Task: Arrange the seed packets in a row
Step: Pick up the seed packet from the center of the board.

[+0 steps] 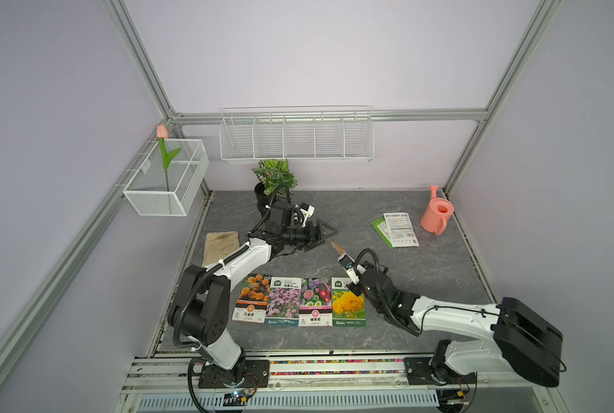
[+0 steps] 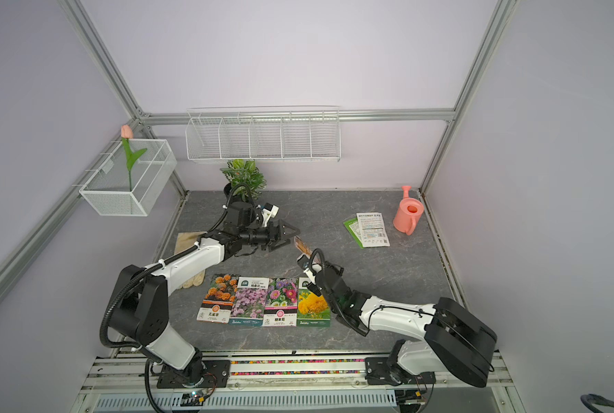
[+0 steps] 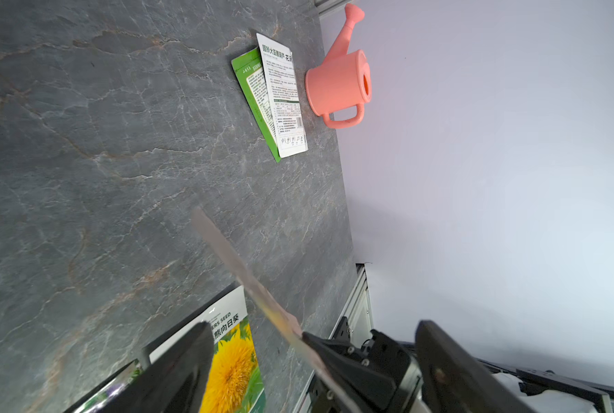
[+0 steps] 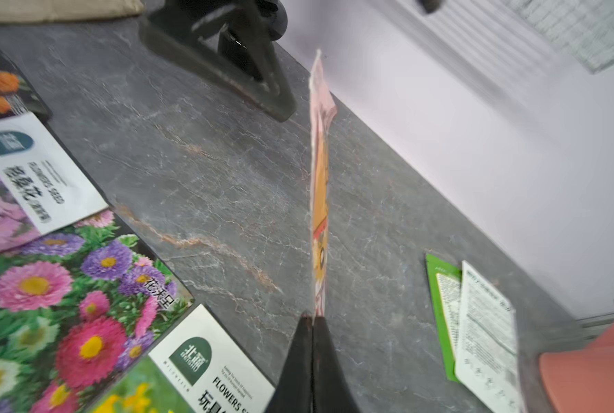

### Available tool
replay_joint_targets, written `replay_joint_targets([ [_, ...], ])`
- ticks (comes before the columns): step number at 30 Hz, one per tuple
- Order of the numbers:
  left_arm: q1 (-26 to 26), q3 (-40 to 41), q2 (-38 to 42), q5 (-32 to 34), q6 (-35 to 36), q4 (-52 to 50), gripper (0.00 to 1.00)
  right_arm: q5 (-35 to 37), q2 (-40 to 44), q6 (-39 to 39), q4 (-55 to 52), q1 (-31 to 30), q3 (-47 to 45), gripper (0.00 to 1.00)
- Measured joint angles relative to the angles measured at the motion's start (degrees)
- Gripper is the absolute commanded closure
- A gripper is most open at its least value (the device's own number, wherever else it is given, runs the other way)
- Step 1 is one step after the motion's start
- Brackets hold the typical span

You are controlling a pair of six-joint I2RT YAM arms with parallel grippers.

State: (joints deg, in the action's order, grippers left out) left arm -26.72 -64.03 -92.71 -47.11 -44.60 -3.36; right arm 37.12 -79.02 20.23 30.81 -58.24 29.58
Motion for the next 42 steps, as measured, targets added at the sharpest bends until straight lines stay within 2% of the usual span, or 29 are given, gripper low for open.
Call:
replay_joint_targets([
  [3,0.04,0.20,3.48,1.16,-0.24,-3.10,0.06,8.66,-6.32,10.43,10.43,-4.26,-0.61,0.93],
  [9,-0.04,0.20,5.64,3.74,1.75,-10.86,0.08,19.93,-18.08,29.57,34.56,-8.81,-1.20,0.93],
  [13,-0.52,0.20,4.94,7.06,3.54,-15.93,0.10,23.45,-21.55,35.63,41.66,-10.01,-0.96,0.93],
  [16,-0.81,0.20,4.59,9.77,5.05,-19.06,0.16,24.81,-21.68,38.07,44.72,-10.29,-0.85,0.93],
  [17,-0.83,0.22,4.52,10.40,5.40,-19.56,0.21,25.11,-21.68,38.64,45.53,-10.29,-0.76,0.93],
  [20,-0.83,0.31,4.50,11.47,6.16,-19.34,0.47,25.73,-21.68,39.78,46.82,-10.29,-0.74,0.93],
  [25,-0.83,0.42,3.74,10.93,5.88,-15.89,1.00,26.25,-21.68,40.48,47.52,-10.56,-0.74,0.93],
  [26,-0.83,0.48,3.50,10.60,5.55,-14.49,1.00,26.38,-21.68,40.48,47.52,-10.60,-0.70,0.93],
  [27,-0.83,0.61,3.37,10.10,4.98,-12.76,1.00,26.69,-21.68,40.48,47.50,-10.60,-0.66,0.88],
  [29,-0.85,0.68,3.28,9.33,4.28,-10.05,1.00,27.36,-21.73,40.57,47.56,-10.60,-0.37,0.72],
  [34,-0.87,0.68,3.28,10.25,4.09,-4.13,1.00,30.95,-21.59,37.35,47.12,-10.93,1.70,0.35],
  [36,-0.90,0.70,3.28,12.24,4.31,-2.60,1.00,32.44,-19.50,32.26,41.42,-11.47,2.03,0.23],
  [38,-0.87,1.29,3.34,14.62,4.28,-0.24,1.00,31.32,-13.90,21.64,27.52,-11.85,2.32,0.21],
  [40,-0.87,2.80,3.48,16.92,3.89,2.97,1.00,24.37,-3.76,6.25,9.27,-10.58,2.93,0.18],
  [42,-0.87,5.05,3.56,19.41,2.84,7.08,1.00,14.21,9.42,-8.41,-2.38,-4.85,1.97,0.12],
])
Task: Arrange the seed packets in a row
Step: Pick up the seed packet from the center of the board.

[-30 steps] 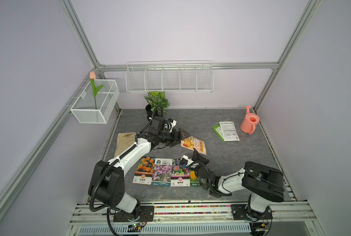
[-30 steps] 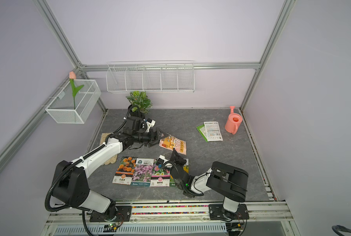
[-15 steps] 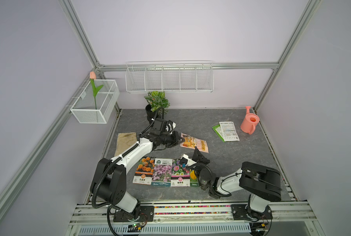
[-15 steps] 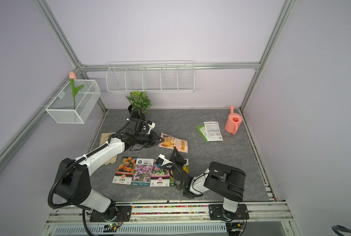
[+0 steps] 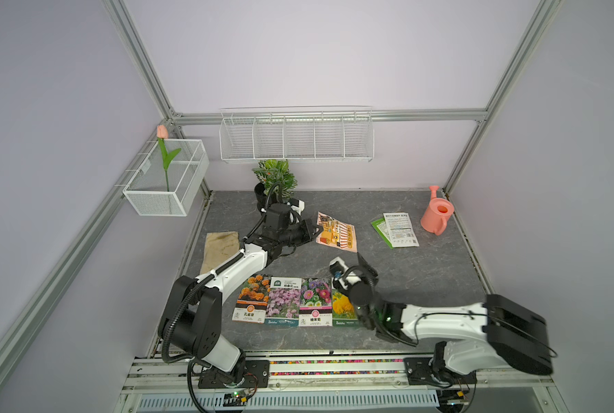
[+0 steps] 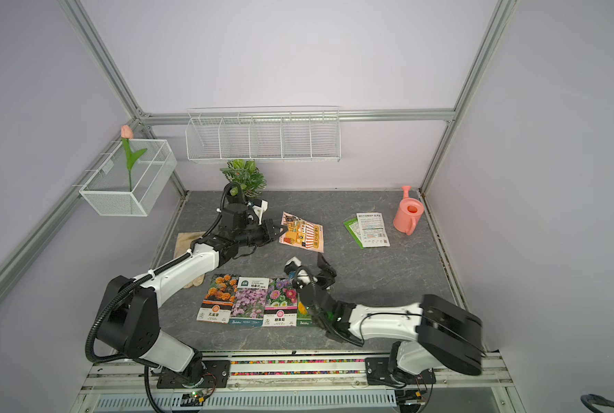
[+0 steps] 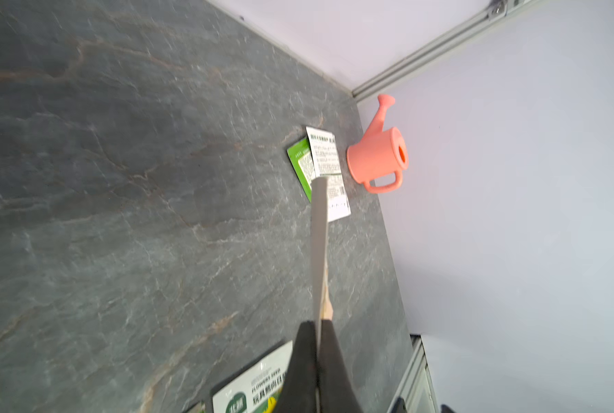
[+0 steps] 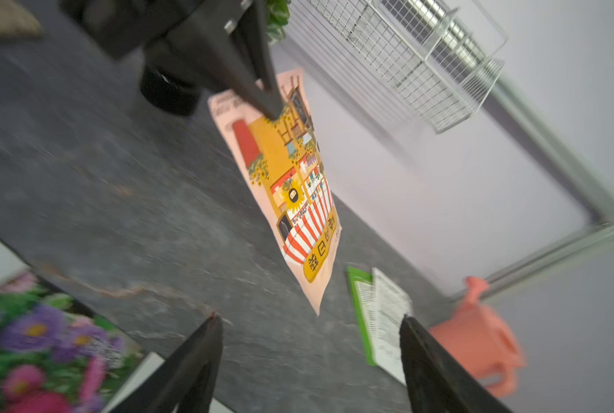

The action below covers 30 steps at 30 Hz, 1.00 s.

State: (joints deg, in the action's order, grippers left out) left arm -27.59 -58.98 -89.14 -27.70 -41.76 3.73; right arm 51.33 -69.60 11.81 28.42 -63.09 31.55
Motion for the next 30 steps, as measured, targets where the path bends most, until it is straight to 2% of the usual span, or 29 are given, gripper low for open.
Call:
replay_joint_targets([
  [3,-0.15,3.26,0.00,3.63,-2.12,6.12,1.00,-12.37,18.18,-16.39,-7.21,10.34,-4.61,0.10],
  [5,-0.55,4.90,-0.02,5.84,-3.34,10.01,1.00,-19.65,25.88,-24.33,-9.81,14.84,-7.52,0.11],
  [10,-4.17,9.46,-0.28,12.76,-6.25,23.41,1.00,-38.40,29.94,-39.63,-11.02,26.03,-14.86,0.11],
  [14,-9.51,13.27,-1.66,19.28,-7.19,35.78,1.00,-52.43,25.92,-51.93,-3.65,36.52,-20.39,0.11],
  [18,-13.64,13.40,-5.01,24.46,-7.17,44.52,1.00,-62.12,19.21,-60.83,8.79,41.77,-20.70,0.12],
  [21,-15.89,13.33,-8.24,28.13,-7.45,52.15,1.00,-66.25,13.07,-66.27,19.87,44.19,-20.09,0.13],
  [26,-20.26,11.61,-13.92,33.05,-8.66,58.73,1.00,-68.52,-1.81,-74.66,39.06,46.12,-19.06,0.18],
  [30,-23.19,9.57,-16.70,34.53,-8.92,61.13,1.00,-69.00,-7.67,-77.24,44.46,46.05,-17.09,0.19],
])
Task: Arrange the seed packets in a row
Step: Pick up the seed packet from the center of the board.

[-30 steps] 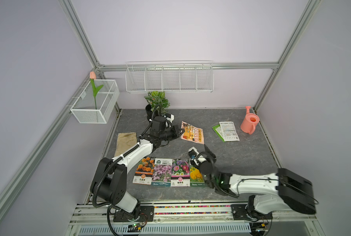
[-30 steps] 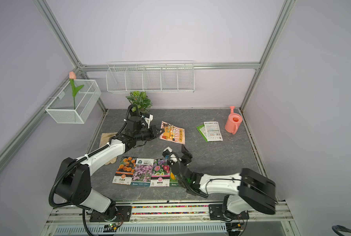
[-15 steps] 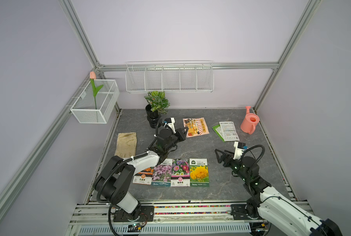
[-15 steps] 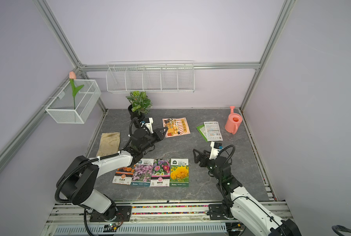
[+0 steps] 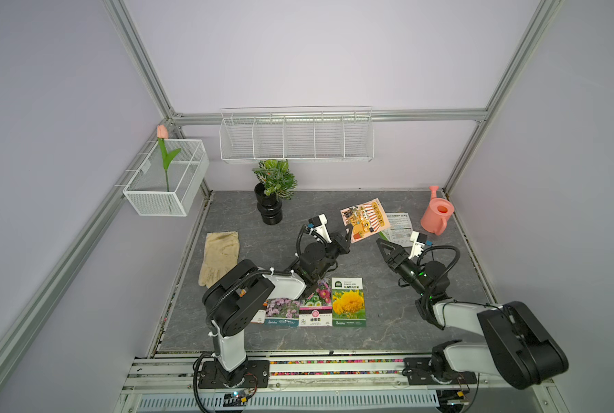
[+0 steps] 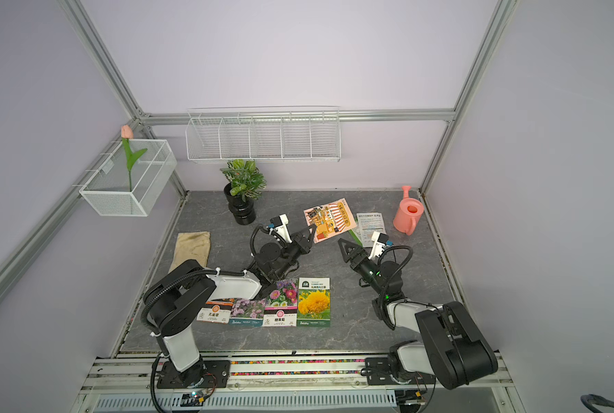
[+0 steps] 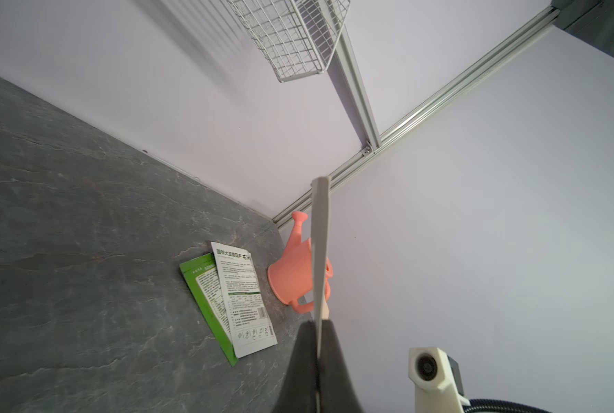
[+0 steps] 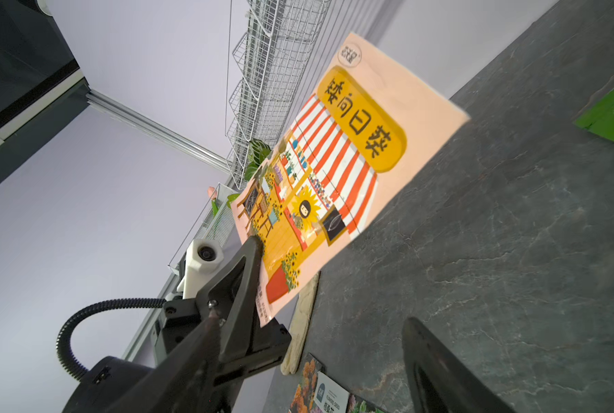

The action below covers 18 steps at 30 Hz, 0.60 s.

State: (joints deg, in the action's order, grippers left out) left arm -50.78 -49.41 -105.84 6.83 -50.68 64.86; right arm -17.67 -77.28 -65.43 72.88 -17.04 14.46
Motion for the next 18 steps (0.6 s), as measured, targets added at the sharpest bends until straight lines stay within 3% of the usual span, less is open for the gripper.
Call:
replay_joint_targets([
  [18,-1.14,-3.28,-0.22,-1.14,2.89,-0.55,1.00,0.90,-5.79,-7.06,6.69,0.94,6.97,0.27],
])
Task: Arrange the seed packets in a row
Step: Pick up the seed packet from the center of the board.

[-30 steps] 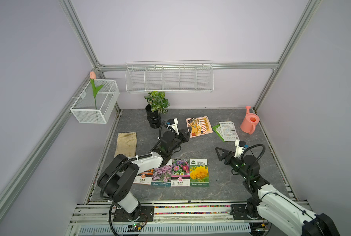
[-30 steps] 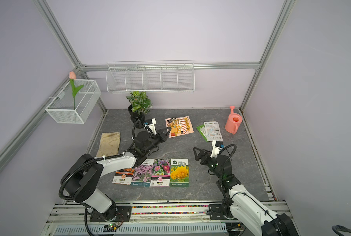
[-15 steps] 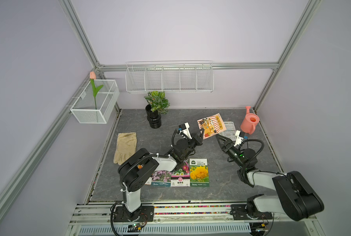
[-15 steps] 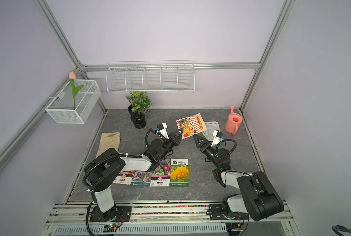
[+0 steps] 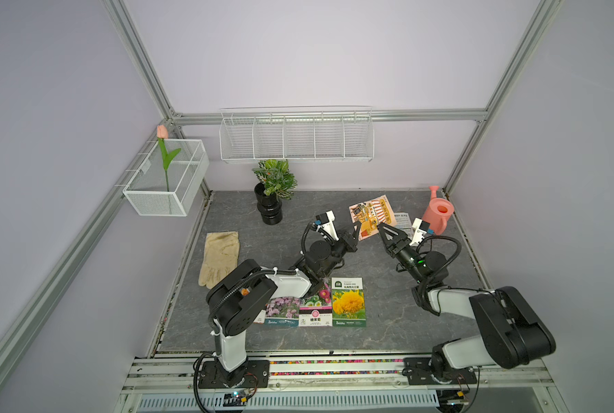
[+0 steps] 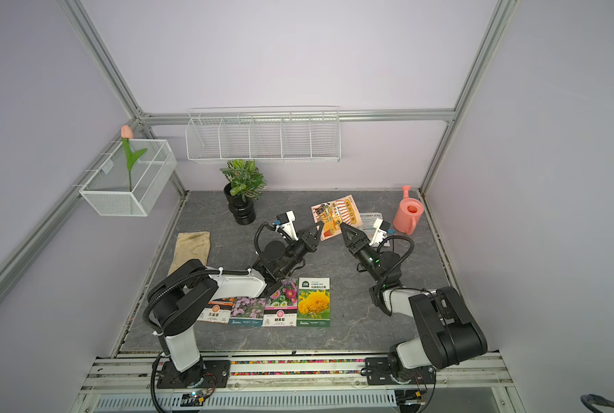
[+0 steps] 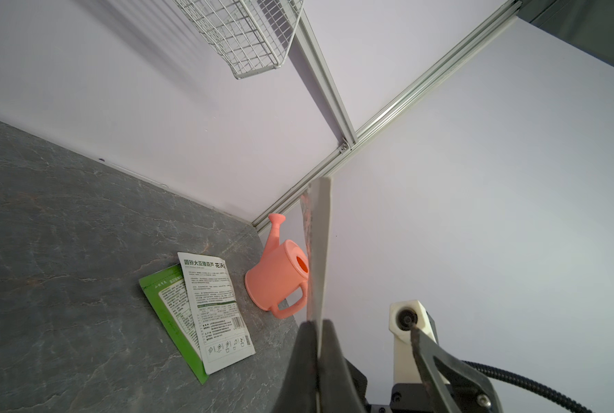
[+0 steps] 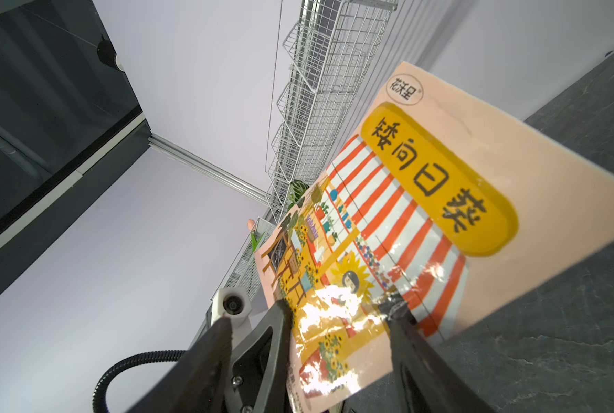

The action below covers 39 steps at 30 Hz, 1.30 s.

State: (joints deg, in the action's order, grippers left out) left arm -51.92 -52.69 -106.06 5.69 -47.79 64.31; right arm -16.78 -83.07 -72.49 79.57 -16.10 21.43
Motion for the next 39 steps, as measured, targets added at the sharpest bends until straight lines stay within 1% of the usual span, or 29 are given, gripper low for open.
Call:
replay_joint_targets([
  [7,0.00,0.00,0.63,-0.09,2.51,-1.90,1.00,0.11,-1.66,-4.11,0.11,-0.20,-0.02,0.30],
  [22,0.42,-0.37,0.83,0.76,6.91,-5.99,1.00,0.63,-3.43,-5.77,0.44,-2.43,-0.72,0.30],
  [29,2.51,-1.60,0.83,0.28,6.86,-6.82,1.00,0.66,-5.60,-6.25,0.46,-2.62,-0.72,0.31],
  [35,2.51,-2.19,1.18,-0.11,8.00,-9.46,1.00,0.66,-6.75,-6.80,0.44,-3.15,-0.70,0.30],
  [39,2.51,-2.19,1.20,-1.70,7.45,-9.73,1.00,0.81,-7.19,-6.75,0.44,-3.15,-0.09,0.32],
])
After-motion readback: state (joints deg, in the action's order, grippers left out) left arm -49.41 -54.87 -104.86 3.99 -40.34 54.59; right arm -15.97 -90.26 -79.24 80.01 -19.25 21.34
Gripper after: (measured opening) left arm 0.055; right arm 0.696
